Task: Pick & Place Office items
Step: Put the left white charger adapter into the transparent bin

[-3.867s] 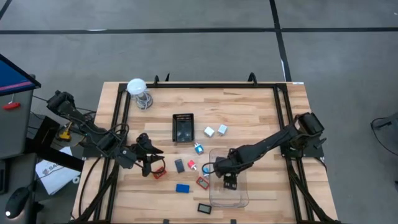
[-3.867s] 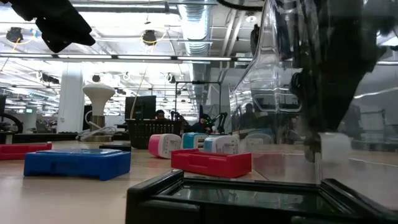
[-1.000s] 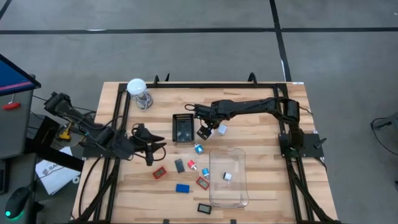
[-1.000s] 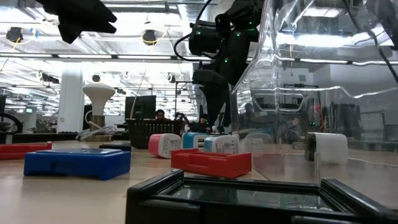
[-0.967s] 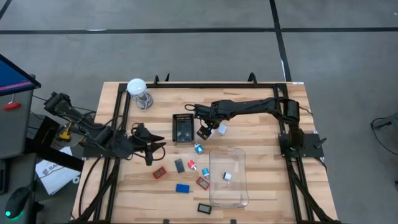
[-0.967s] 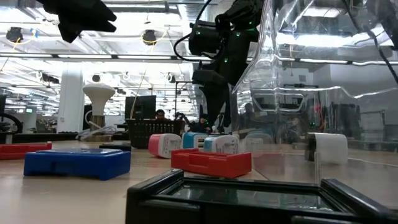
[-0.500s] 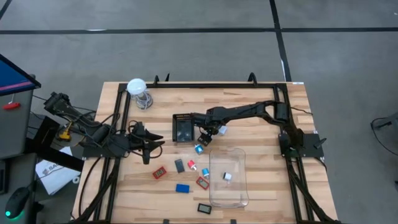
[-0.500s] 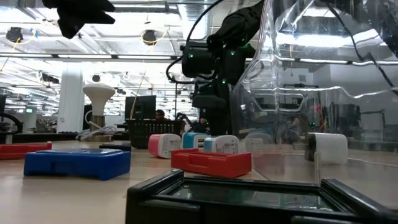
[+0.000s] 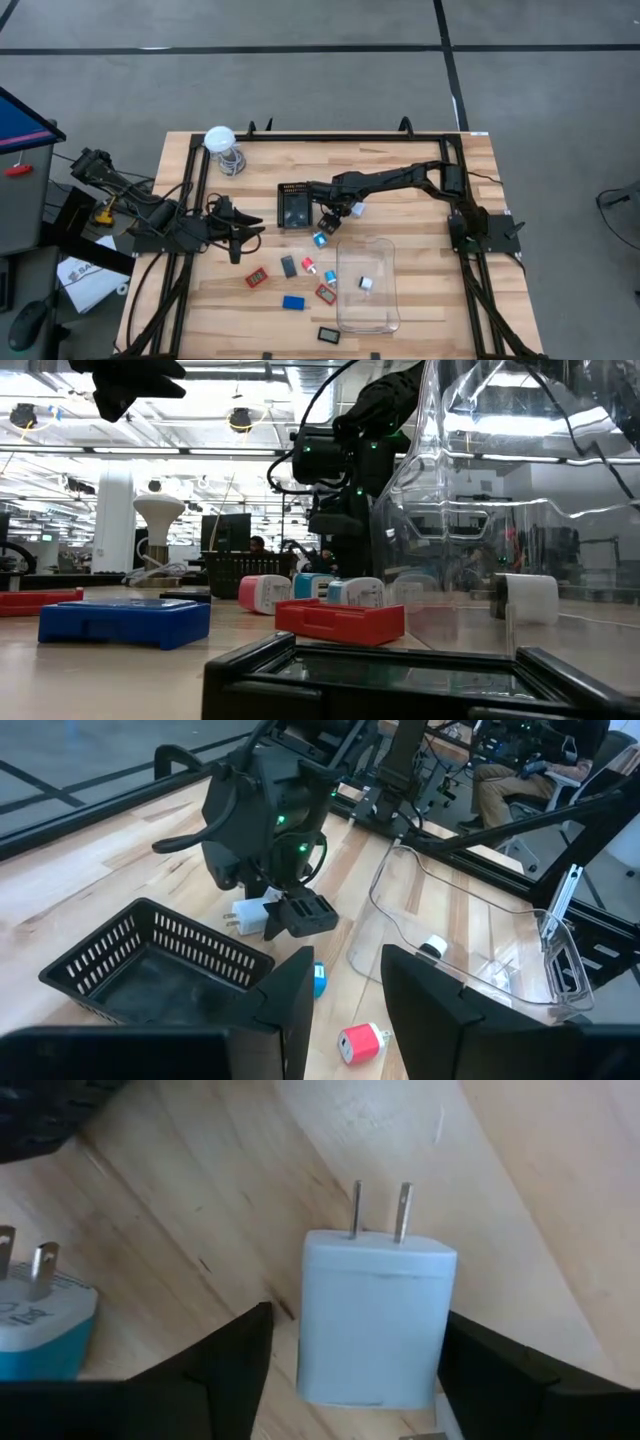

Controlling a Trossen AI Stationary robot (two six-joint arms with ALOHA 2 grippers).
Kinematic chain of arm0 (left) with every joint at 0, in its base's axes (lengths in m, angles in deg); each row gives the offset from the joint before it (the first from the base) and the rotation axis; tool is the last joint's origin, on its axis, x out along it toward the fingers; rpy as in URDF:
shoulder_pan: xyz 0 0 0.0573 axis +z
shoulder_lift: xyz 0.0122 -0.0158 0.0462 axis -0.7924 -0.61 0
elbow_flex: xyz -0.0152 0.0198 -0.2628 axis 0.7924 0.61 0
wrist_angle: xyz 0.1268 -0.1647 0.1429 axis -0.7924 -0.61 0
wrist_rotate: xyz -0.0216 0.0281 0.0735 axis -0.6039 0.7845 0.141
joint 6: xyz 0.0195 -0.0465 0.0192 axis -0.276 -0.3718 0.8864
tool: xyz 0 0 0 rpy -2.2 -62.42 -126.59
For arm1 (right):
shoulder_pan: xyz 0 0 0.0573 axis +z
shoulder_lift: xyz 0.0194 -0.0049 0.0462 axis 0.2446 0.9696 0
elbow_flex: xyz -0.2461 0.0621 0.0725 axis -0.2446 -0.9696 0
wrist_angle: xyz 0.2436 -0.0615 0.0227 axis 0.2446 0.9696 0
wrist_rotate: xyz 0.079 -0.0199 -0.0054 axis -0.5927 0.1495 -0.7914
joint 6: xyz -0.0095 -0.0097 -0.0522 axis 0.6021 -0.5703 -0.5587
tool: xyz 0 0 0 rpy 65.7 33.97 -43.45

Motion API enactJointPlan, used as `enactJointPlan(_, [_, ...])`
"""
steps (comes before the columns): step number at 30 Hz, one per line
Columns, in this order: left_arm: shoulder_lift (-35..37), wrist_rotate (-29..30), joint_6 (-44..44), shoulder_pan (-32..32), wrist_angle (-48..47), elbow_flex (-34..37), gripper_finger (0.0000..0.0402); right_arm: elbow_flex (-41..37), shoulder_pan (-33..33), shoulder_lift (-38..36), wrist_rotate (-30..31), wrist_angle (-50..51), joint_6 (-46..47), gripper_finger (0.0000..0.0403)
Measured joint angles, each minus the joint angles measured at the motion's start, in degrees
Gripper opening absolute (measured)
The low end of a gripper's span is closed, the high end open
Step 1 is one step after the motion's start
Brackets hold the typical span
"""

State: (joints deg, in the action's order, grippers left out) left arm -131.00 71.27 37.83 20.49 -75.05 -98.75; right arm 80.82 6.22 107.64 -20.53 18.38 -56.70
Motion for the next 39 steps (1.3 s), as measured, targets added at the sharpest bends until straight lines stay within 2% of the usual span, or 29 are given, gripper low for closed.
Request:
enactJointPlan(4, [0.0,0.0,0.2,0.0,-0.1,0.0,0.0116,0.0,0.0,0.0,0.5,-0.3,-0.1,0.0168])
enactJointPlan(5, [0.0,0.0,0.2,0.0,-0.1,0.0,0.0116,0.0,0.0,-0.1,0.6,-0.3,-0.1,0.0164])
enactJointPlan(13, [0.0,0.2,0.4,0.0,-0.2,0.0,0.0116,0.7,0.1,-2.5,1.9,1.7,0.5,0.0167])
enactJointPlan(19, [0.0,0.2,0.6,0.0,0.0,0.0,0.0117,1.0,0.9,-12.9,2.1,3.7,3.5,0.0167])
enactJointPlan(24, [0.0,0.2,0.5,0.0,0.3,0.0,0.0117,0.8,4.1,-23.5,-2.5,4.5,4.5,0.0167])
enactJointPlan(28, [0.0,0.2,0.6,0.0,0.3,0.0,0.0117,-1.8,8.7,-31.4,-6.9,4.1,9.0,0.0167])
enactJointPlan(32, [0.0,0.2,1.3,0.0,0.3,0.0,0.0117,-5.4,15.5,-37.8,-8.5,4.2,15.8,0.0167])
enactJointPlan(39, [0.0,0.1,2.2,0.0,0.3,0.0,0.0117,-11.9,31.5,-41.8,-8.1,0.6,34.4,0.0167])
